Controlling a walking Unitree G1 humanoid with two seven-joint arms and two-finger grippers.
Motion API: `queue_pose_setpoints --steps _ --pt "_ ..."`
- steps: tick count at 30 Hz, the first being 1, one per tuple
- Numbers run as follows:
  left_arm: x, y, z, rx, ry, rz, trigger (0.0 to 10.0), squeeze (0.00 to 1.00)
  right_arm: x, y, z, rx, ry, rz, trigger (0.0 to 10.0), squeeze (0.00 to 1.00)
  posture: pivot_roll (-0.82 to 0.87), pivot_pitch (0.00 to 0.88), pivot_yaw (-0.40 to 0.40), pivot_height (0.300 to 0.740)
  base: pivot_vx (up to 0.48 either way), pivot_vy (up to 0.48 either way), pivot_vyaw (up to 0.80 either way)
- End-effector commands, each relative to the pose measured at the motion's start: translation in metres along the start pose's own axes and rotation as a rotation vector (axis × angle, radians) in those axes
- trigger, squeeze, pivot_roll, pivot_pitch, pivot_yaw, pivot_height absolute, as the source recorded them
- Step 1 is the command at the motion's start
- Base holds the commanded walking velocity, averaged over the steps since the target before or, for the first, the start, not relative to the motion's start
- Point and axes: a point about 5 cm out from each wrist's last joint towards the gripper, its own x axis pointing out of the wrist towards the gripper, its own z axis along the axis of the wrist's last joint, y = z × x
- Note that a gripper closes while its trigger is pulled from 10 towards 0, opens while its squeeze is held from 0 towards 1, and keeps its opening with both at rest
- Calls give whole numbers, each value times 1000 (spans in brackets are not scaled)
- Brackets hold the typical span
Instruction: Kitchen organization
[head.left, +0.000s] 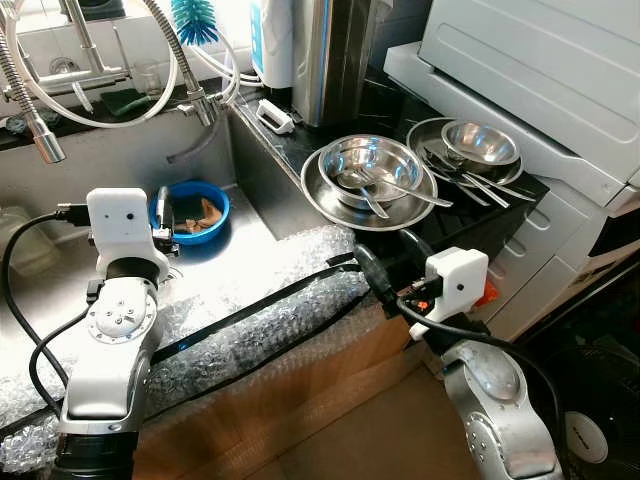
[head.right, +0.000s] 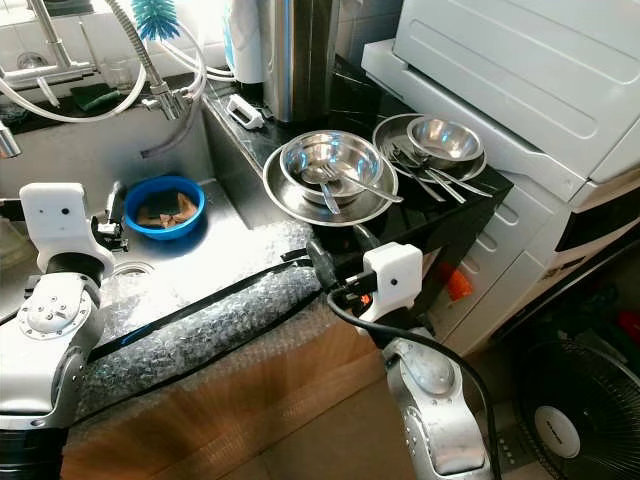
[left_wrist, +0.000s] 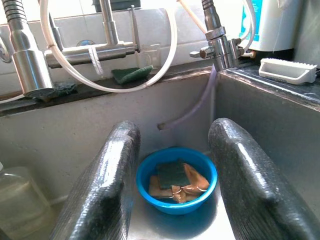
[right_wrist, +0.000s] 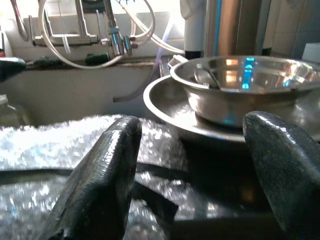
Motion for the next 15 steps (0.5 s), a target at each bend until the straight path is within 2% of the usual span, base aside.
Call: queue_pose_setpoints --steps 1,2,4,5,6,7,15 --pt "1 -3 8 -1 -39 -4 10000 0 1 -2 -1 -5 0 -6 10000 561 63 105 -56 740 0 0 0" --pt "1 -3 8 -2 -40 -4 10000 0 2 -2 -1 1 -4 -5 10000 1000 66 105 -55 740 0 0 0" --pt "1 -3 9 -3 -41 -4 10000 0 4 -1 0 -10 -9 -2 10000 1000 64 106 -54 740 0 0 0" --pt "2 -4 9 -6 -41 -6 10000 0 10 -1 2 -31 -19 3 10000 914 60 108 -53 740 0 0 0" --pt "2 -4 9 -6 -41 -6 10000 0 10 -1 2 -31 -19 3 10000 914 60 108 -53 740 0 0 0" --pt "2 -5 8 -7 -40 -9 10000 0 13 -1 3 -39 -25 4 10000 0 62 108 -53 740 0 0 0" --pt "0 -7 7 -13 -36 -12 10000 0 27 -3 7 -58 -48 11 10000 0 66 108 -54 740 0 0 0"
